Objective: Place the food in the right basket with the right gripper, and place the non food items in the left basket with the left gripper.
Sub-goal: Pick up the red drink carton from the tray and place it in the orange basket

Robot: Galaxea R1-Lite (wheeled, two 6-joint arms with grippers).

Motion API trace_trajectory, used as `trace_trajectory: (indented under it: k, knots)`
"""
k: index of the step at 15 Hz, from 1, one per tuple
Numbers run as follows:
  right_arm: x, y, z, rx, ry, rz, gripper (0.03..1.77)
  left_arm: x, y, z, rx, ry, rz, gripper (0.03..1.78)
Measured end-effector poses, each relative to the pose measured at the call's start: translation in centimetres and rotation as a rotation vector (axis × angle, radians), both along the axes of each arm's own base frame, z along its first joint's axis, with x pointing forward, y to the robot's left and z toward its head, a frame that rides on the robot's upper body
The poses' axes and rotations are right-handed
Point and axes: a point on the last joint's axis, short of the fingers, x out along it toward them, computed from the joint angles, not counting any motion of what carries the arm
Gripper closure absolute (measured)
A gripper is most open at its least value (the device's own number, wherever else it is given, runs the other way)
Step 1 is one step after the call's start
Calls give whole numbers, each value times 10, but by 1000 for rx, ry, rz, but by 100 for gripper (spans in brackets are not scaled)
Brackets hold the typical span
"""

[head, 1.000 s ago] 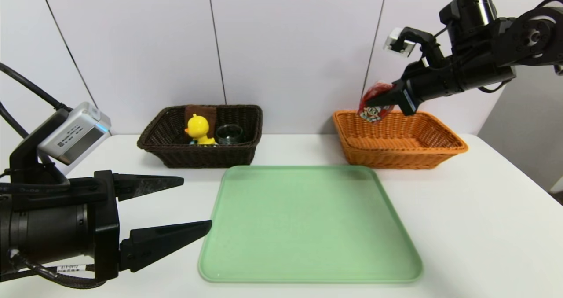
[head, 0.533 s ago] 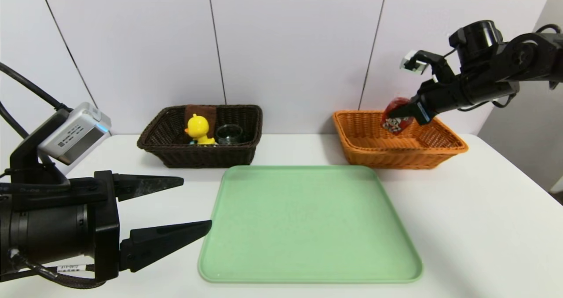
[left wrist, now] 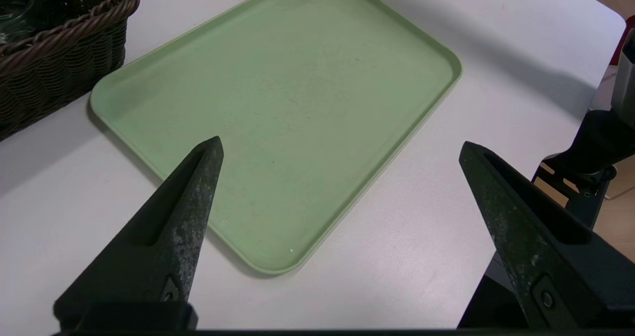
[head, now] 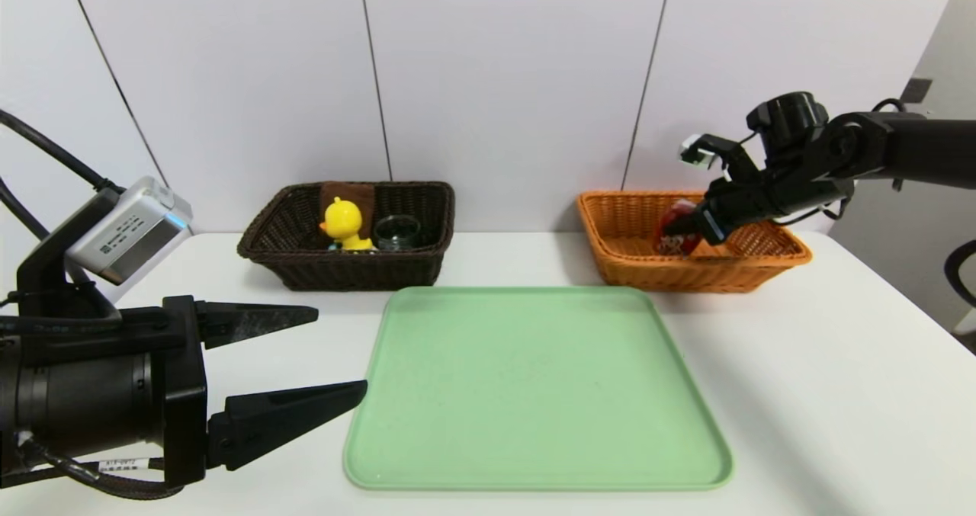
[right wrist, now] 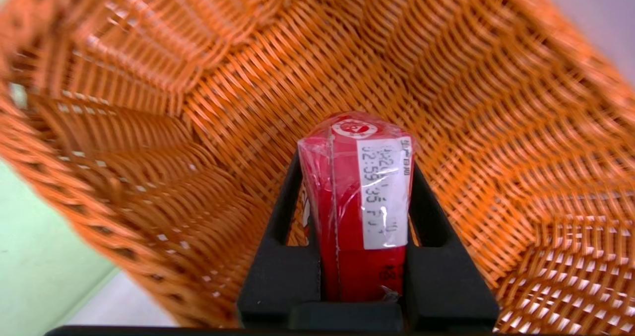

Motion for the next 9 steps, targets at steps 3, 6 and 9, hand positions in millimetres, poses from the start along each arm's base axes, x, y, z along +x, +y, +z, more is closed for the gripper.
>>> trace_trajectory:
  k: [3,6,9]
  knots:
    - [4,-1,-9,7,25,-9,94,0,0,1,-1,-1,0,12]
    - [3,-2,-9,14,33,-7,66,1,0,1,0,-2,0,12]
    - [-3,-2,4,22,13,-11,48,0,0,1,-1,-1,0,12]
